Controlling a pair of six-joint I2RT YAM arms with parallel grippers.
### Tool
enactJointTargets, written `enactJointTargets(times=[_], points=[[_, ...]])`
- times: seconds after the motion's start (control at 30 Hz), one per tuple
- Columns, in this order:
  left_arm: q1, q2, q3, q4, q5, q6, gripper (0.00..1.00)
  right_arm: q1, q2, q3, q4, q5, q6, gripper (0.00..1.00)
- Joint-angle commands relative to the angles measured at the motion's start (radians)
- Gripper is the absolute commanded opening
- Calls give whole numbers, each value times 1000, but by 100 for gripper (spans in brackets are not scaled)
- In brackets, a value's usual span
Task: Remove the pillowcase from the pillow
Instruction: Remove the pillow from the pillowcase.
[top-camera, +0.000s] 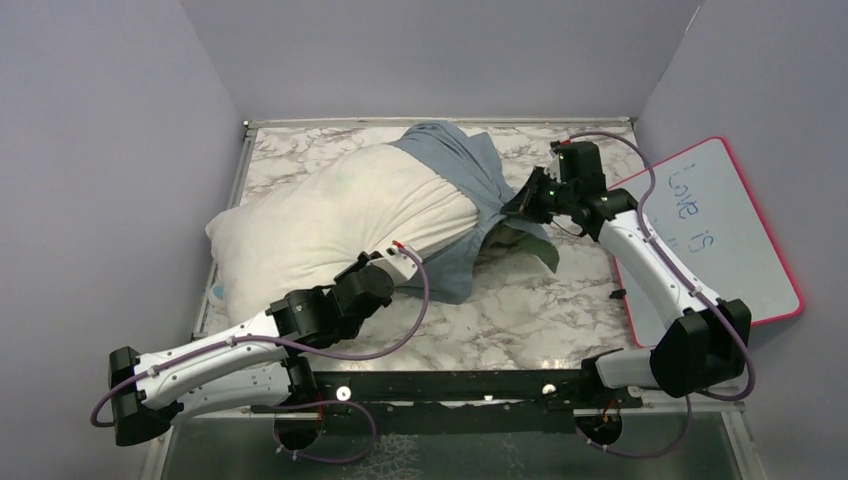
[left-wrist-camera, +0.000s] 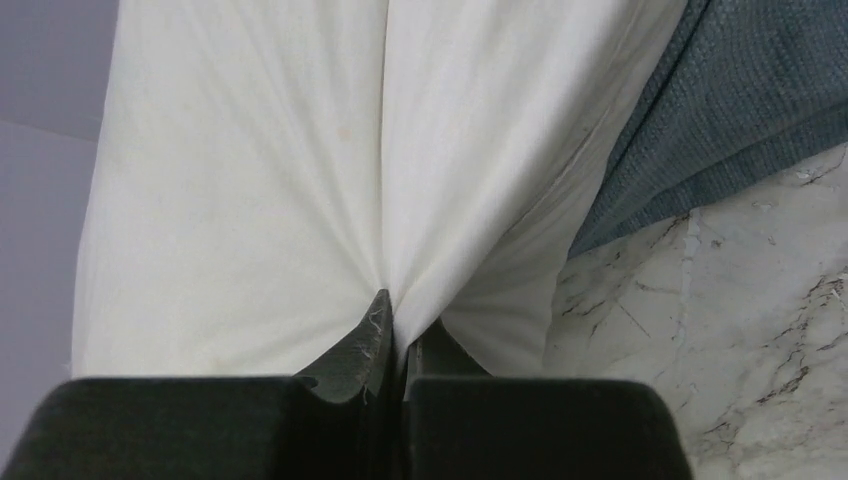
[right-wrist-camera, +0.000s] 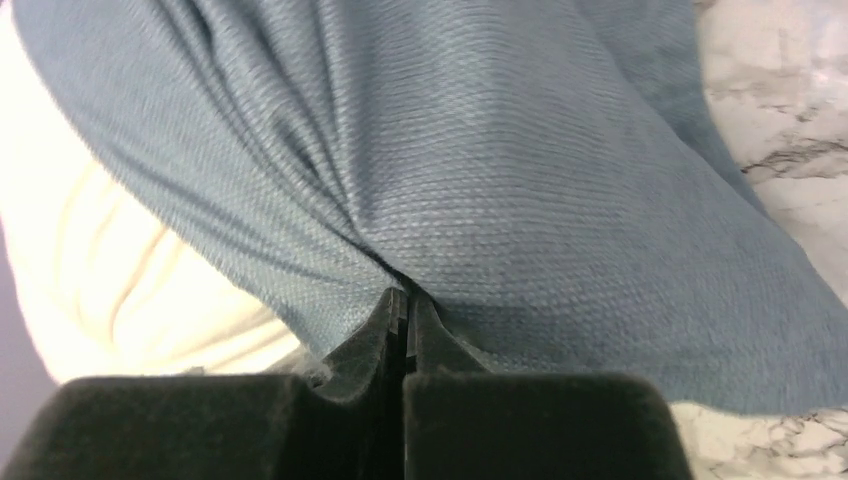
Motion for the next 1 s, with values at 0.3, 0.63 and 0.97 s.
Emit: enactJointTargets(times=[0.3, 0.63, 0.97], points=[[13, 67, 204, -106, -5, -104, 0, 37, -238, -127, 123, -455, -168, 78], [13, 80, 305, -92, 86, -167, 0, 381, -188, -331, 354, -171, 4, 90], [13, 33, 397, -105, 186, -191, 0, 385, 14, -232, 634, 67, -5, 74]])
